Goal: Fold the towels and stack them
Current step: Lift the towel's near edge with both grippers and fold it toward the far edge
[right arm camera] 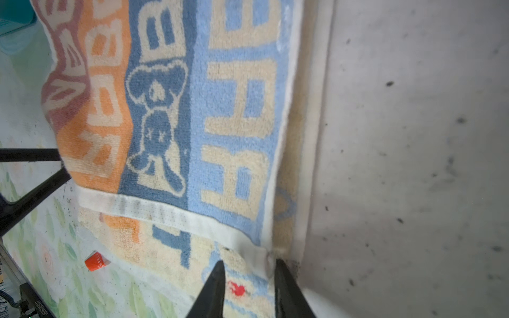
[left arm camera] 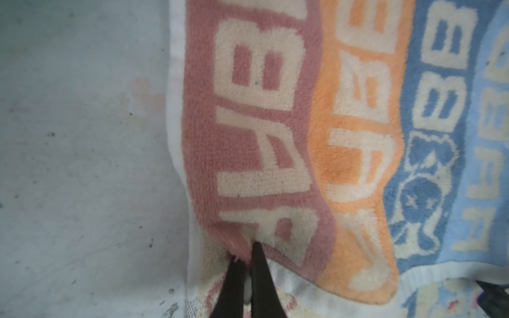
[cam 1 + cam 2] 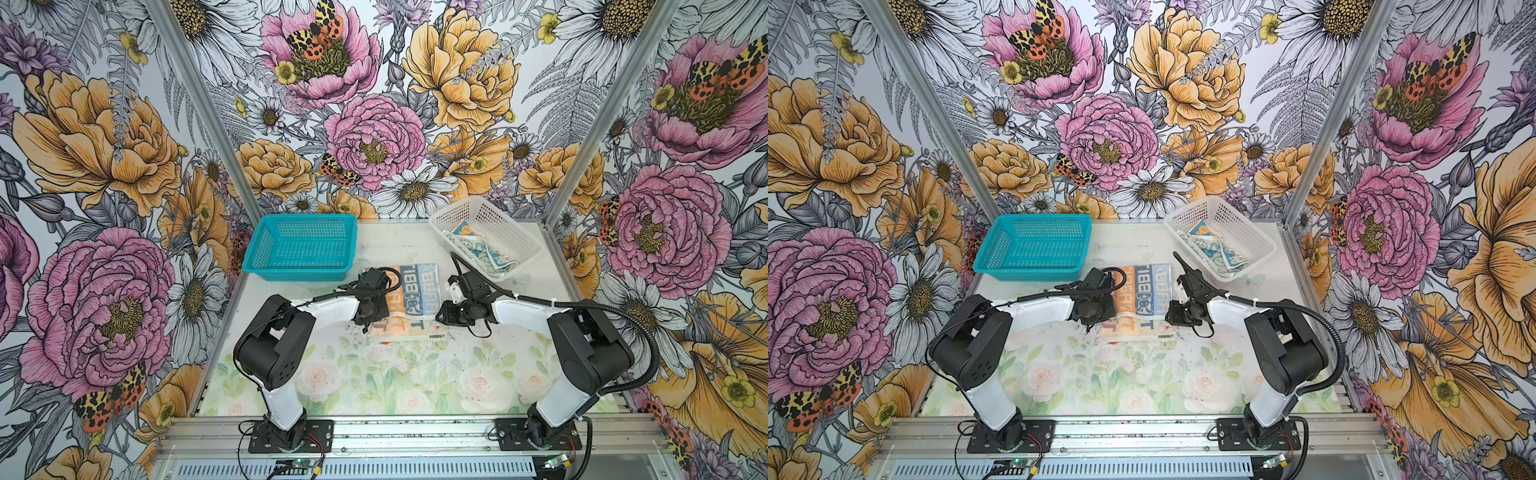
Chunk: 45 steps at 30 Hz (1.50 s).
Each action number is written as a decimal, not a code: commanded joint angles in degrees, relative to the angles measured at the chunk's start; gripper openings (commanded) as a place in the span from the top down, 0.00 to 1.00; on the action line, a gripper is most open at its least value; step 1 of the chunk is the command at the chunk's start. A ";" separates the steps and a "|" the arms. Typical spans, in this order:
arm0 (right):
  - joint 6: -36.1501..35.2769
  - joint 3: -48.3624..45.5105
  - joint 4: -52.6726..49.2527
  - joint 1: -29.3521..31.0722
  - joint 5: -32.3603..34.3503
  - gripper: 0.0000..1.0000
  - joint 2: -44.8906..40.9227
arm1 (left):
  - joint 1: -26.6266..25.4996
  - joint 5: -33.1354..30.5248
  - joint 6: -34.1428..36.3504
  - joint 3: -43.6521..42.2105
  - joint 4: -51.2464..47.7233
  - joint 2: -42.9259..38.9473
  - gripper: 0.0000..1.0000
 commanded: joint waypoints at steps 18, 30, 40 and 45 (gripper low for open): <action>0.52 4.12 3.03 -0.14 1.14 0.88 2.61 | 0.23 -0.54 1.34 -0.61 -1.58 -4.02 1.00; 0.97 2.42 -1.65 0.32 0.01 1.00 -9.57 | 0.04 -1.96 0.75 -3.03 -6.14 -15.31 1.00; 1.83 -6.11 -2.61 3.01 1.16 1.00 -13.81 | -5.77 -4.66 -5.70 -13.30 -6.20 -19.54 1.00; 2.65 -8.95 1.29 3.53 1.11 1.00 -10.73 | -6.09 -5.81 -6.24 -15.72 -5.98 -16.44 1.00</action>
